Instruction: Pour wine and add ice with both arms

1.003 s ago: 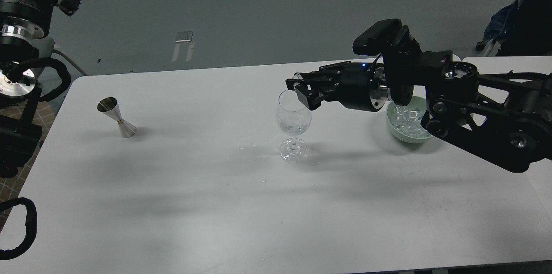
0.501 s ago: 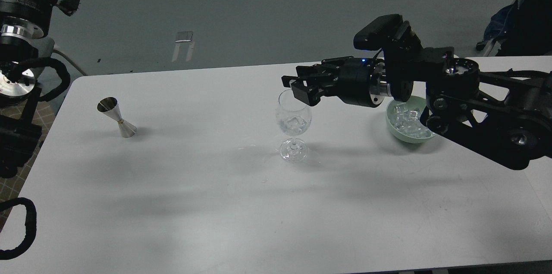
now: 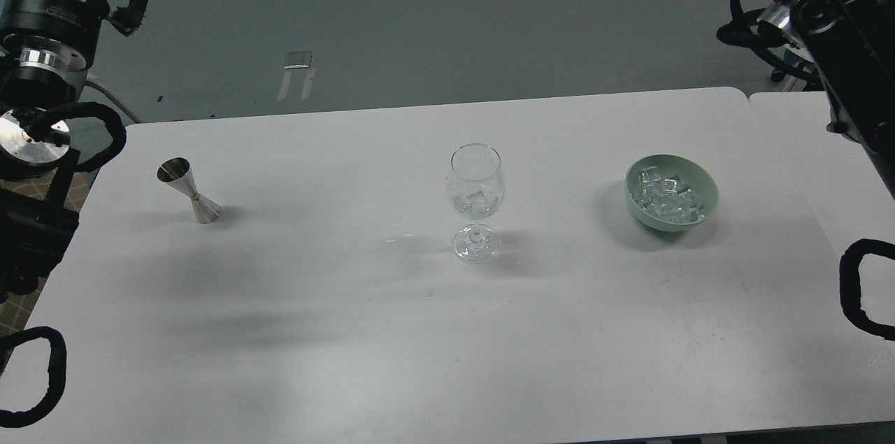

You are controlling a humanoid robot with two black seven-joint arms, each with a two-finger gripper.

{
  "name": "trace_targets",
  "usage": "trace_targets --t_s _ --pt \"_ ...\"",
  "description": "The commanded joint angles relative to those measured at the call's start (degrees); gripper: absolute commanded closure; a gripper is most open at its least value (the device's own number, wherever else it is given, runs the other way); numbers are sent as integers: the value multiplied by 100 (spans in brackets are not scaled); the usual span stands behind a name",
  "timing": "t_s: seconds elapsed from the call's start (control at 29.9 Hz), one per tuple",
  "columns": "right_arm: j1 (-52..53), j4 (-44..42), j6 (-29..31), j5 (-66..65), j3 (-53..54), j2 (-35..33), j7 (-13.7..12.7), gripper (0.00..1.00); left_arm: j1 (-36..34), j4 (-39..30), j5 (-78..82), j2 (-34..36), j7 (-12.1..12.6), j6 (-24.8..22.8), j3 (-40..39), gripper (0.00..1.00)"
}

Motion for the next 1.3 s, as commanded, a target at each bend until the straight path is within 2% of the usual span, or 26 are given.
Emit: trace_targets --t_s 0.0,0.23,0.57,0.74,1.04,1.27 --pt "0 -231 -1 1047 470 75 3 0 45 60 1 20 34 -175 0 2" --pt "9 -1100 -317 2918 1084 93 21 0 185 104 19 -41 17 -501 0 2" --pt "396 -3737 -344 5477 1253 146 -32 0 150 95 28 -427 -27 -457 0 2" --pt "308 -3896 -291 6488 1227 435 -295 0 194 104 36 -594 -27 -492 18 2" --pt "53 -3896 33 6718 1209 1156 -296 0 159 113 19 -612 -19 -448 53 2" --pt "18 -3896 60 6710 1209 1376 -260 0 159 113 28 -709 34 -361 70 2"
